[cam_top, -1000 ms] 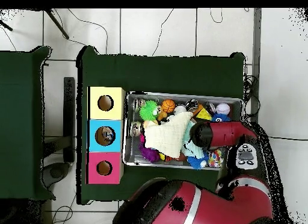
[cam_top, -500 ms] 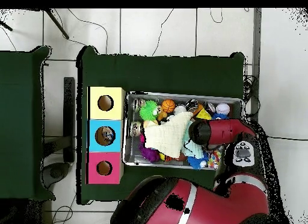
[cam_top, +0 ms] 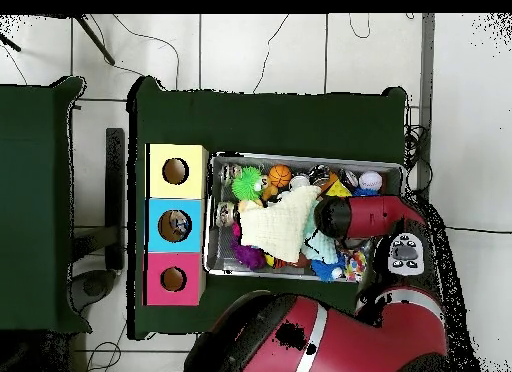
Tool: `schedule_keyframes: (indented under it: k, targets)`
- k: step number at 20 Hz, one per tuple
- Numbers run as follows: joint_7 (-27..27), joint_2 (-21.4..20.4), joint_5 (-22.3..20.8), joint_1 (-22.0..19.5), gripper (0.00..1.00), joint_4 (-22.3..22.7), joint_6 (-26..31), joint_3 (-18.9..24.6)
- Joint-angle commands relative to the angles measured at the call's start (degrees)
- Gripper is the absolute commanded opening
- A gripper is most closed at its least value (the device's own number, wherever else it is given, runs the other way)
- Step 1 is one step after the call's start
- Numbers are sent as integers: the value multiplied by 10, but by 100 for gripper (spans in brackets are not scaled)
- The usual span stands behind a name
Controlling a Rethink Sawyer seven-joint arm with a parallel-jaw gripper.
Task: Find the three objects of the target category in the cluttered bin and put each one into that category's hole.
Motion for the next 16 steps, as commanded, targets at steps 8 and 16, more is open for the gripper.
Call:
schedule_keyframes:
  k: [8, 16]
  targets:
    - [-99, 16, -9, -36, 100, 60, 190, 27]
    - [-95, 34, -8, -45, 100, 48, 192, 41]
